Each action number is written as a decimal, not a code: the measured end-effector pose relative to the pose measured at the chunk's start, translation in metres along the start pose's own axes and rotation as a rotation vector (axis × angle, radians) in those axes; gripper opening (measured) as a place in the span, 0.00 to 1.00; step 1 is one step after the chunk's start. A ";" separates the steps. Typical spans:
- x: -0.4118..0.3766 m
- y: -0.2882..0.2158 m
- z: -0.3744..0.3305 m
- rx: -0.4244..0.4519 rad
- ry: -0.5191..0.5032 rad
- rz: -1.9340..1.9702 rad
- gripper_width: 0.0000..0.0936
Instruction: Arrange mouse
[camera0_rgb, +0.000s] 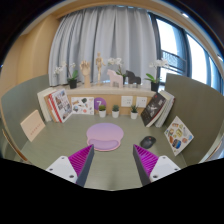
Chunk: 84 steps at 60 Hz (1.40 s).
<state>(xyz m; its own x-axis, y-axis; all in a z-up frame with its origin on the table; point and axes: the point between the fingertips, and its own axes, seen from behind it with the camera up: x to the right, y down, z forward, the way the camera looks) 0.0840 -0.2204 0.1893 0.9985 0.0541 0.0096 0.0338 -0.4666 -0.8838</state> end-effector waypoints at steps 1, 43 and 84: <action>0.007 0.009 0.006 -0.005 0.005 -0.001 0.83; 0.186 0.104 0.236 -0.296 0.094 0.018 0.82; 0.171 0.068 0.314 -0.331 -0.007 0.007 0.40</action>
<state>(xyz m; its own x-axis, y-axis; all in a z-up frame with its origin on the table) 0.2430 0.0343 -0.0162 0.9985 0.0548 -0.0003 0.0398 -0.7285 -0.6839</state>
